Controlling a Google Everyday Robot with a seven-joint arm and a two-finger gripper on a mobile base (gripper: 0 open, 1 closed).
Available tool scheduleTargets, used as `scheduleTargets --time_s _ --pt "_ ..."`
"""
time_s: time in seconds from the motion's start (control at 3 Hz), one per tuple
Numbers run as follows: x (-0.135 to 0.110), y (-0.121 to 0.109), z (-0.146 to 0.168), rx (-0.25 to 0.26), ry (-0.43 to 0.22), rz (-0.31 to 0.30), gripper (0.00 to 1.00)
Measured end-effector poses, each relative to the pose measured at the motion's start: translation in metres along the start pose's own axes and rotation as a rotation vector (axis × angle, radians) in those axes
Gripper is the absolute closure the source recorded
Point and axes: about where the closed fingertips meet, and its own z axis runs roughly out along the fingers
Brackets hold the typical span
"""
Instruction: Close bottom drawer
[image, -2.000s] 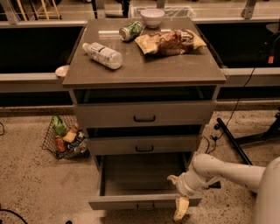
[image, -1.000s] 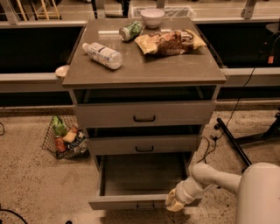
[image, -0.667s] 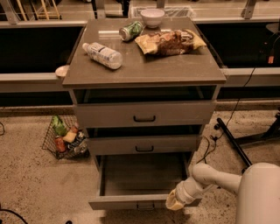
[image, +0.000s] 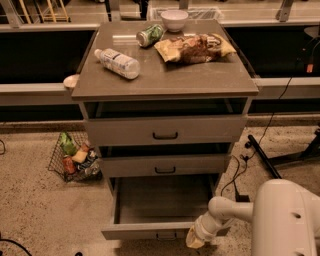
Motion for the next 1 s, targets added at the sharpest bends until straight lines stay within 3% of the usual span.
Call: scheduleTargets --time_s 0.33,0.67,1.0 --pt "0.009 -0.002 0.023 0.012 0.005 0.001 0.82" --pt "0.019 -0.008 0.036 0.041 -0.041 -0.003 0.51" --pt "0.024 -0.012 0.038 0.064 -0.063 -0.008 0.28"
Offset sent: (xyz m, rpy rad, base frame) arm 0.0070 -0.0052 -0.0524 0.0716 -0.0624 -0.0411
